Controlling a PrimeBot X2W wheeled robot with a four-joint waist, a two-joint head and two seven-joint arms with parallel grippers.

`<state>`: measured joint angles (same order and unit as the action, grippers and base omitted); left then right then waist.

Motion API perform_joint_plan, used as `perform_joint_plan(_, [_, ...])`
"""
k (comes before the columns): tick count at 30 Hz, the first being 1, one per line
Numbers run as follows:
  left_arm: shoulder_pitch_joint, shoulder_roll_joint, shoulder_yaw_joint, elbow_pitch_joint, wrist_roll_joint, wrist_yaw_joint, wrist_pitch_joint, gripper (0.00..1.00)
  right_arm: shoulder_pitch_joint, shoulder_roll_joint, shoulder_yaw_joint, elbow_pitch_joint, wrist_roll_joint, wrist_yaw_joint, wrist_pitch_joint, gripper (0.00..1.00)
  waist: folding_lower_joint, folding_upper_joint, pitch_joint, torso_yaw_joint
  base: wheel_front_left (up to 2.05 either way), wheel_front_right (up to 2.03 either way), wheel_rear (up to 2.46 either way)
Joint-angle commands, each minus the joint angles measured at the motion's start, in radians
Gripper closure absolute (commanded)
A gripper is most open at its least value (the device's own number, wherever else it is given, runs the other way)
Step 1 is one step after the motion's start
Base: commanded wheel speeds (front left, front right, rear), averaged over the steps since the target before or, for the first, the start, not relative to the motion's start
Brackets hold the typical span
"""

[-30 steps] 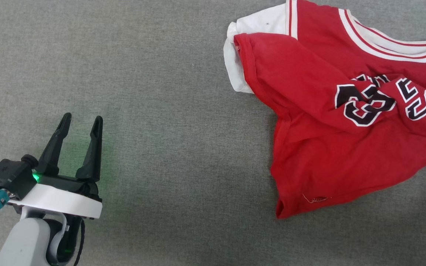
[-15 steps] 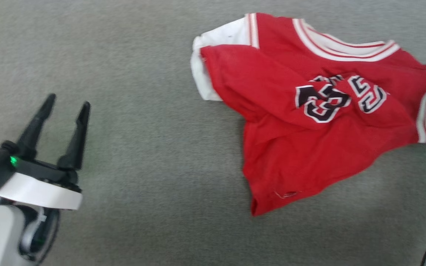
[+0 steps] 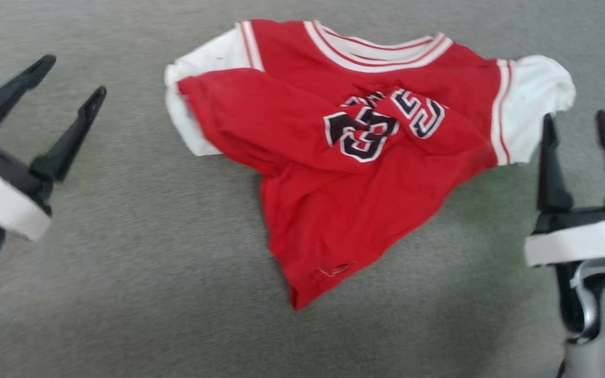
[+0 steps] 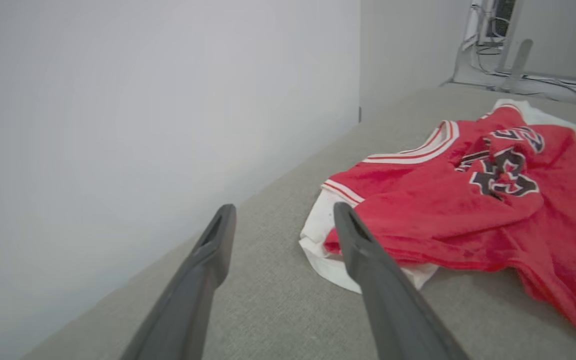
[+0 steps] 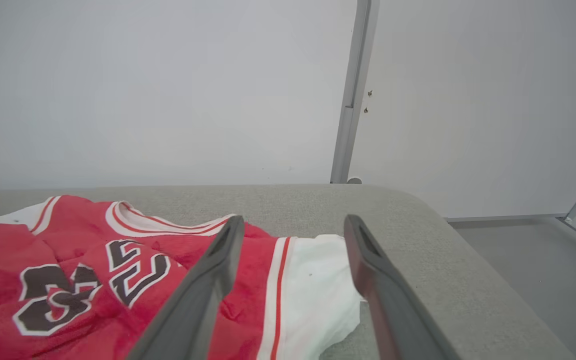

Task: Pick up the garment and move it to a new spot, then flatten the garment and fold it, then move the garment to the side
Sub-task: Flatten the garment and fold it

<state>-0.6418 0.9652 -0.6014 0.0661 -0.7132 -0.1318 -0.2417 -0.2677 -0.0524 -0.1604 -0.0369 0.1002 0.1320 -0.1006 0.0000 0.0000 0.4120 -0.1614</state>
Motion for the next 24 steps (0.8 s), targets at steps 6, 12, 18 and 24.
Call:
perform_joint_plan(6, [-0.317,0.078,-0.249,0.088,-0.253,0.002,0.251,0.0,0.052,0.002,0.108,-0.042,0.066,-0.002,-0.041,0.0,0.0,0.0,0.095,-0.125,0.0,0.0,0.0])
perform_joint_plan(12, [-0.557,0.107,-0.4,0.174,-0.503,0.002,0.558,0.0,0.07,0.003,0.173,-0.03,0.102,-0.002,-0.082,0.0,0.0,0.0,0.161,-0.211,0.0,0.0,0.0])
perform_joint_plan(18, [-0.665,0.138,-0.489,0.203,-0.602,0.002,0.738,0.0,0.076,0.003,0.212,-0.009,0.111,-0.002,-0.112,0.0,0.0,0.0,0.191,-0.253,0.0,0.0,0.0])
perform_joint_plan(24, [-0.7,0.159,-0.549,0.22,-0.66,0.002,0.853,0.0,0.078,0.002,0.228,-0.009,0.116,-0.002,-0.126,0.0,0.0,0.0,0.2,-0.269,0.0,0.0,0.0])
